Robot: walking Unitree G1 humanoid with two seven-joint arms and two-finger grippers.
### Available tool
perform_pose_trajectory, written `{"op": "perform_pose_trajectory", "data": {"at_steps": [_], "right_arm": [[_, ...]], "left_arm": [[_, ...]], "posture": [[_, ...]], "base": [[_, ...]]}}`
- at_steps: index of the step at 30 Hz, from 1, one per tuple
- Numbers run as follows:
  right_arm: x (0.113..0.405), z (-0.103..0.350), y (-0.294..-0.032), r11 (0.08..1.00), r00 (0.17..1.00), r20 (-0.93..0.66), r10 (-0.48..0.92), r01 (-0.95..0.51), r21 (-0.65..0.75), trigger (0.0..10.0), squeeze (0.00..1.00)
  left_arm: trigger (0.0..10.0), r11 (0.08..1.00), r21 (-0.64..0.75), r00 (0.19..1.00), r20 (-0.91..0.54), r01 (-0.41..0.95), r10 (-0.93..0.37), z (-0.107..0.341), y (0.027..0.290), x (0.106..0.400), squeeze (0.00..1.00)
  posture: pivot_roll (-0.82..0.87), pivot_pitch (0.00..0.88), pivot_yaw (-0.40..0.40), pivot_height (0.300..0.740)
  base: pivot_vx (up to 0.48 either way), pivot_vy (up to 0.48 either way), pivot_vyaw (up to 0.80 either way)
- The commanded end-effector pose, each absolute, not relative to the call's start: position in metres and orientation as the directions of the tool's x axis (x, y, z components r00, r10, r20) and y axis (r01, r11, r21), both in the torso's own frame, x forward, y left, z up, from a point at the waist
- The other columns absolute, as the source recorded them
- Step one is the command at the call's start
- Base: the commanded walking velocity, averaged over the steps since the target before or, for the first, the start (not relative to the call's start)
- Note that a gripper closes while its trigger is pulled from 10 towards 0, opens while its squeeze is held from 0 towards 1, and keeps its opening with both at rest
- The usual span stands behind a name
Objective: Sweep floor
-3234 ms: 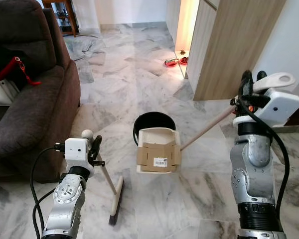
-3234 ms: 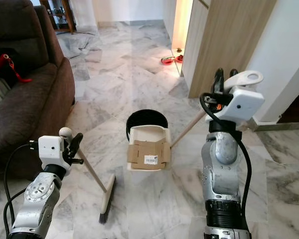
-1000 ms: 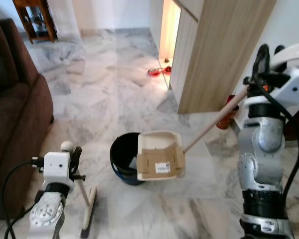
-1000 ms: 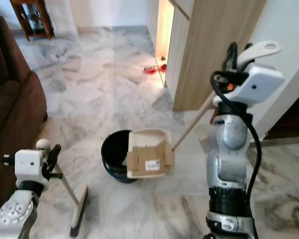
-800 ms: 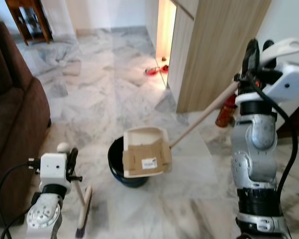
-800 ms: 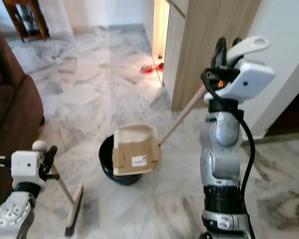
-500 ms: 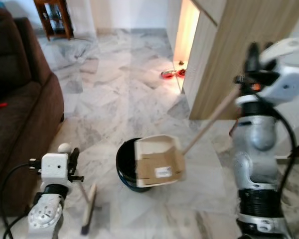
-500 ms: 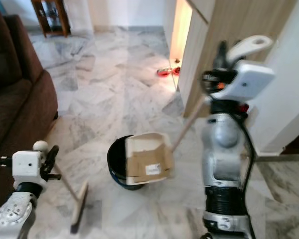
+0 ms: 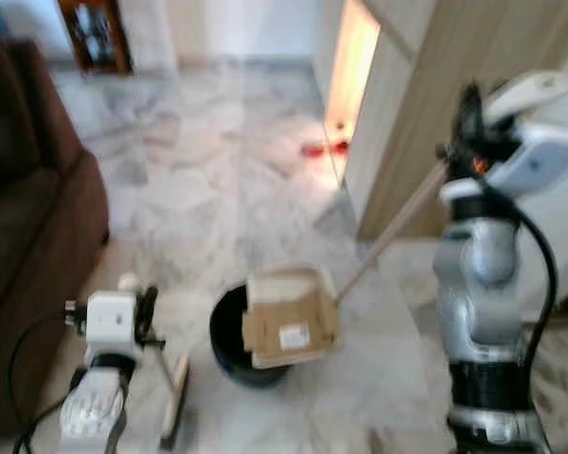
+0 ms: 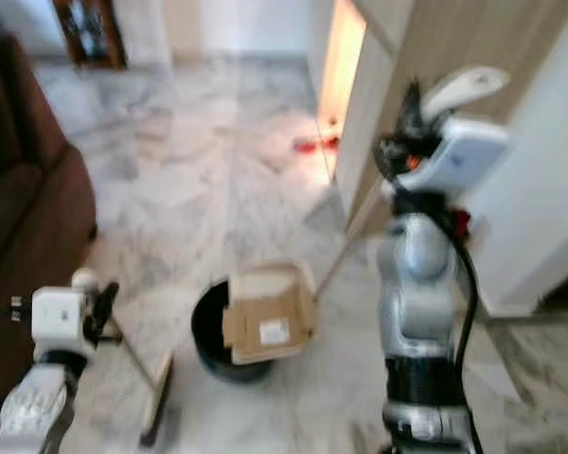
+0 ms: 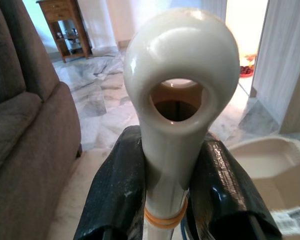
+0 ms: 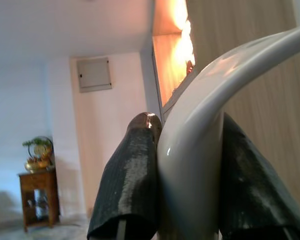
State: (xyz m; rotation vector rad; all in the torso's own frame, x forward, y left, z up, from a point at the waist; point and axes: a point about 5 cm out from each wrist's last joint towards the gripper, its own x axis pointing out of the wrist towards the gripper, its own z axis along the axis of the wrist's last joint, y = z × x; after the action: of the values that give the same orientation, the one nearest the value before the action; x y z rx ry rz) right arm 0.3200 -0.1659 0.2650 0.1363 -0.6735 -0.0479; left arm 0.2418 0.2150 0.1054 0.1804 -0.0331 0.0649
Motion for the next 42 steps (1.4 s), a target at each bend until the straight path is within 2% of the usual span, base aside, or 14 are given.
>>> {"op": "perform_pose_trajectory", "data": {"at_steps": [1,16,23,33,42], "right_arm": [[0.314,0.278,-0.172,0.987,0.734,0.669,-0.113,0.003,0.164,10.0,0.00],[0.313,0.276,-0.165,0.989,0.744,0.664,-0.071,-0.036,0.146,10.0,0.00],[0.310,0.275,-0.156,0.988,0.748,0.663,-0.028,-0.078,0.130,10.0,0.00],[0.302,0.273,-0.129,0.980,0.737,0.673,0.059,-0.170,0.100,10.0,0.00],[0.290,0.277,-0.092,0.961,0.689,0.702,0.179,-0.275,0.024,10.0,0.00]], "left_arm": [[10.0,0.979,0.193,0.996,0.078,-0.068,0.054,0.114,0.213,0.244,0.00],[10.0,0.980,0.187,0.995,0.083,-0.068,0.053,0.115,0.212,0.246,0.00],[10.0,0.983,0.177,0.995,0.088,-0.054,0.038,0.114,0.210,0.246,0.00],[10.0,0.984,0.171,0.995,0.094,-0.052,0.036,0.115,0.207,0.247,0.00],[10.0,0.983,0.183,0.995,0.099,-0.030,0.012,0.116,0.204,0.247,0.00]], "posture": [[0.01,0.044,0.005,0.740],[0.01,0.045,0.005,0.740],[0.01,0.055,0.005,0.740],[0.01,0.059,0.003,0.740],[0.01,0.061,0.003,0.740]], "base": [[0.307,0.000,0.00],[0.303,0.000,0.00],[0.000,0.000,0.00],[0.000,0.000,0.00],[0.000,0.000,0.00]]}}
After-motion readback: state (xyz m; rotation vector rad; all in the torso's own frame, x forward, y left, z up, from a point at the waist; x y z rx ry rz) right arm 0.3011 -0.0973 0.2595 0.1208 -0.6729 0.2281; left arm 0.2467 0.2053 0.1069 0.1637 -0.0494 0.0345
